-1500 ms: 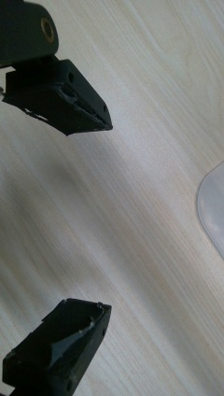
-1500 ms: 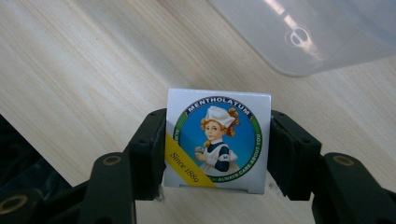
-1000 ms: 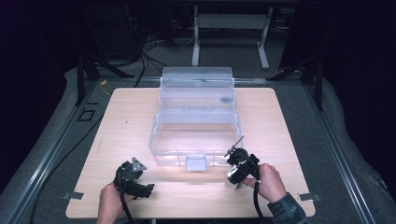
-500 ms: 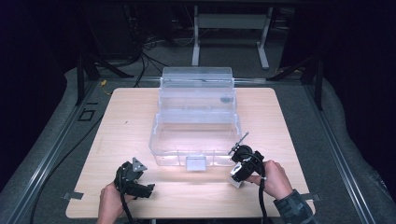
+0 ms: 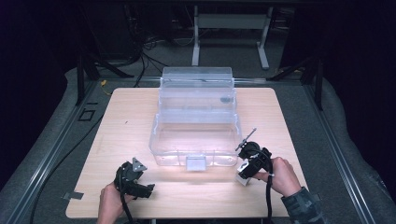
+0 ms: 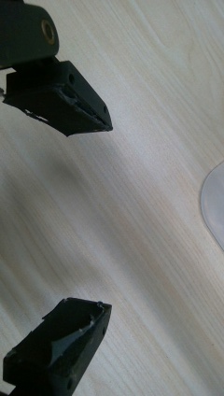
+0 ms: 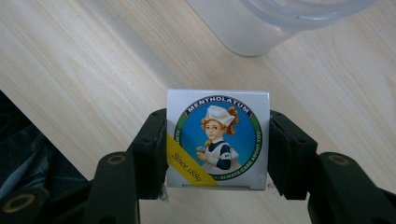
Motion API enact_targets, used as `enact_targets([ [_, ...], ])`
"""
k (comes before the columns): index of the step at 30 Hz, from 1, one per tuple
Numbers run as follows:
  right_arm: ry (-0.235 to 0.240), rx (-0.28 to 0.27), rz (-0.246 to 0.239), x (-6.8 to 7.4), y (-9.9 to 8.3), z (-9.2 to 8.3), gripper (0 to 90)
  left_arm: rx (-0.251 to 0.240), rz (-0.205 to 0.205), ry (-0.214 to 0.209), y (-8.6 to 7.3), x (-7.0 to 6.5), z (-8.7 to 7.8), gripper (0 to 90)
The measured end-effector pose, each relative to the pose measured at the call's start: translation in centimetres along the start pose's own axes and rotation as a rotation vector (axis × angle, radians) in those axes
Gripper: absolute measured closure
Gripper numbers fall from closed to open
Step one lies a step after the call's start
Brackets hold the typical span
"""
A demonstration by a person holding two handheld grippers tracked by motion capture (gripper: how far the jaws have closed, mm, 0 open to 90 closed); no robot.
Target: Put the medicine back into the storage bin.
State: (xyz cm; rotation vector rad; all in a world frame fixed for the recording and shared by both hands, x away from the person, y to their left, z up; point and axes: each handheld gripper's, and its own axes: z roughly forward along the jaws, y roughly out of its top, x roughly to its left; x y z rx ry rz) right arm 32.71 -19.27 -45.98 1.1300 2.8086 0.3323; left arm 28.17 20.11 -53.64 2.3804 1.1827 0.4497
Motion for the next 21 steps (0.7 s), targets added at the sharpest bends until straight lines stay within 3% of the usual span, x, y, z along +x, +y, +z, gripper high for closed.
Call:
enact_targets([
  [11,-0.003,-0.006,0.027,-1.4,-0.7,-1.2,45.9,0.014,0.006,-0.007,0.1,-0.1,0.2,10.7],
  [12,-0.027,0.0,0.026,-1.7,-0.7,-1.5,45.9,0.013,0.005,-0.007,0.1,-0.1,0.2,10.7],
  [14,-0.003,-0.003,0.029,-1.9,-0.7,-1.6,45.9,0.012,0.003,-0.005,0.1,0.0,0.2,10.8],
  [18,-0.009,0.021,0.032,-2.9,-0.5,-2.3,45.9,0.011,-0.001,-0.006,0.0,0.1,0.1,10.7],
  [21,-0.012,-0.004,0.043,-3.3,-0.6,-2.4,45.9,0.008,-0.006,-0.003,0.0,0.1,0.0,10.7],
])
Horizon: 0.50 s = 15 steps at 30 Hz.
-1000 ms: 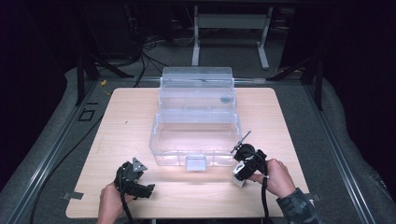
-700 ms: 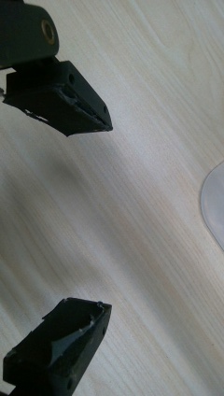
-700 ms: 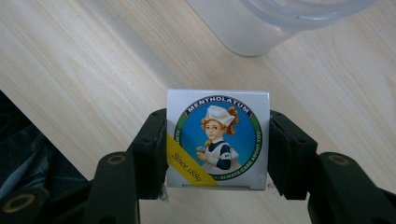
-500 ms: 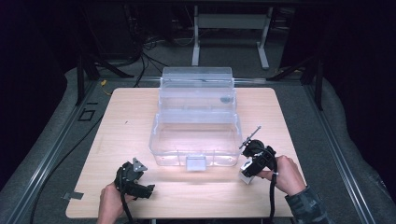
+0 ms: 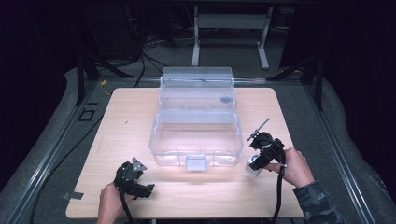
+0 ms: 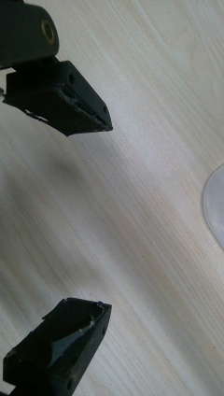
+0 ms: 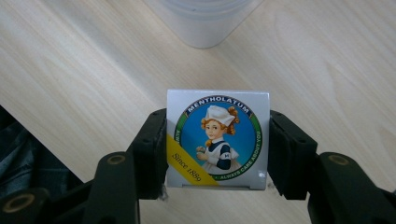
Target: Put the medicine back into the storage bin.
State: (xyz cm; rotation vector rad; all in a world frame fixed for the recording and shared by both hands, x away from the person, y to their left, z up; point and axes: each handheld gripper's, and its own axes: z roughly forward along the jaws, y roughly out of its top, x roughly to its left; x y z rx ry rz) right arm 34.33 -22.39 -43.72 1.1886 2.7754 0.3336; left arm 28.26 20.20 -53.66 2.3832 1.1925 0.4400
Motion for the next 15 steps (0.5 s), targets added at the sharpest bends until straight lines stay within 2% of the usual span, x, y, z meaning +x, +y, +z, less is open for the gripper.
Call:
enact_targets([
  [2,-0.004,-0.006,0.01,-0.5,0.0,-0.3,45.9,0.0,0.0,0.001,0.0,0.0,0.0,10.7],
  [4,0.013,-0.012,0.014,-1.2,0.1,-0.6,45.9,-0.004,0.002,0.001,0.1,0.0,0.0,10.7],
  [7,-0.004,-0.009,0.022,-1.8,0.4,-0.9,45.9,-0.009,-0.004,0.003,0.1,0.0,-0.1,10.6],
  [8,0.005,-0.013,0.024,-2.0,0.4,-0.9,45.9,-0.008,-0.005,0.006,0.1,0.0,-0.1,10.6],
  [9,-0.023,0.005,0.021,-2.1,0.5,-1.1,45.9,-0.006,-0.006,0.005,0.1,0.0,0.0,10.6],
  [10,0.004,-0.007,0.026,-2.3,0.6,-1.0,45.9,-0.005,-0.002,0.005,0.1,0.1,0.0,10.6],
  [15,-0.005,-0.007,0.034,-2.7,0.9,-1.1,45.9,-0.007,-0.006,0.004,0.1,0.0,0.0,10.5],
])
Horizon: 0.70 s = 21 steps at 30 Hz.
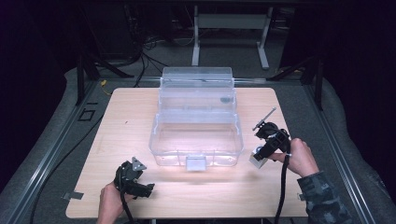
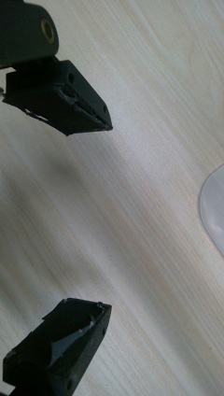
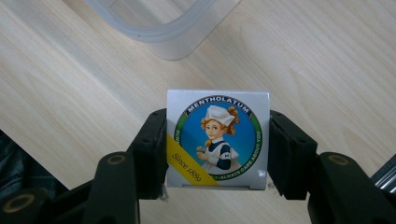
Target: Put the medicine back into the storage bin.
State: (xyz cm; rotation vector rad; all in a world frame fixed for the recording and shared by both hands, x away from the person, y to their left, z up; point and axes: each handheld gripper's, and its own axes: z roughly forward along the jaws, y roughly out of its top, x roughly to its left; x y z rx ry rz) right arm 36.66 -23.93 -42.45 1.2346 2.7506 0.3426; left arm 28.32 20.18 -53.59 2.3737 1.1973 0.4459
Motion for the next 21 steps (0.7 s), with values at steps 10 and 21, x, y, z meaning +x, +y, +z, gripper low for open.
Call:
enact_targets([
  [10,-0.033,-0.025,0.004,-0.8,1.3,-1.5,45.9,0.0,0.0,-0.003,0.0,-0.1,0.0,10.0],
  [21,-0.058,-0.033,-0.011,-0.8,2.1,-2.8,45.9,0.0,0.003,-0.003,0.0,-0.1,0.0,9.0],
])
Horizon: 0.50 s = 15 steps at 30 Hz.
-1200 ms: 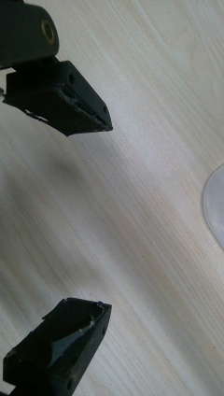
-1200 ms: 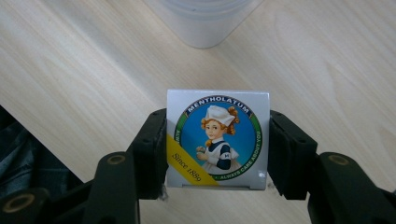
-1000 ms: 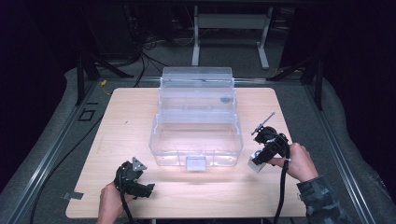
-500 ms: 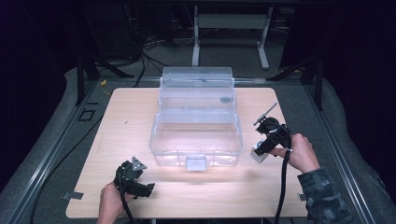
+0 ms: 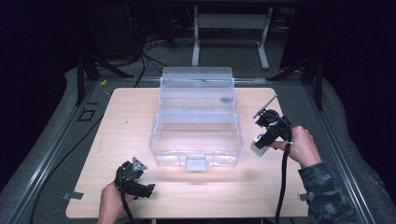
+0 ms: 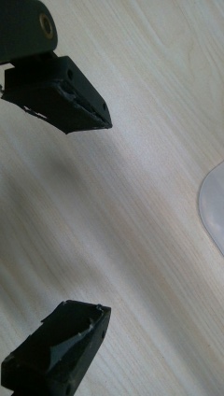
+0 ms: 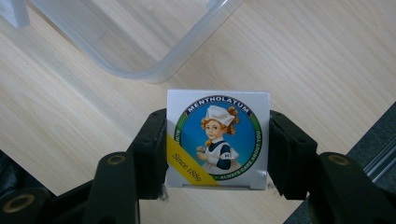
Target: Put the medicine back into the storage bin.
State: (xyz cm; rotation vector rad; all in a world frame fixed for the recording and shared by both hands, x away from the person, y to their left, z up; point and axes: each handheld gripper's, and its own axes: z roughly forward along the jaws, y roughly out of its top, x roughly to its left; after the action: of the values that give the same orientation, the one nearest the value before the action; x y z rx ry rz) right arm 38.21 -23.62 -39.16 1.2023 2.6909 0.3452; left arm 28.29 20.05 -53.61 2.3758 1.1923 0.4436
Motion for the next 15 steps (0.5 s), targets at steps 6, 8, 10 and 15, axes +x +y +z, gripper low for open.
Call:
enact_targets([
  [6,-0.012,-0.002,-0.008,0.1,0.4,-0.6,45.9,-0.018,0.0,0.007,0.0,-0.1,-0.3,9.0],
  [8,-0.032,0.003,-0.014,0.2,0.6,-0.9,45.9,-0.012,0.001,0.004,0.0,-0.1,-0.2,9.0],
  [10,-0.027,-0.003,-0.016,0.1,0.7,-1.0,46.0,-0.011,0.002,0.004,0.1,-0.1,-0.2,9.0],
  [15,-0.049,-0.01,-0.025,0.1,1.4,-1.8,45.9,-0.013,0.002,0.002,0.1,-0.1,-0.2,9.0],
])
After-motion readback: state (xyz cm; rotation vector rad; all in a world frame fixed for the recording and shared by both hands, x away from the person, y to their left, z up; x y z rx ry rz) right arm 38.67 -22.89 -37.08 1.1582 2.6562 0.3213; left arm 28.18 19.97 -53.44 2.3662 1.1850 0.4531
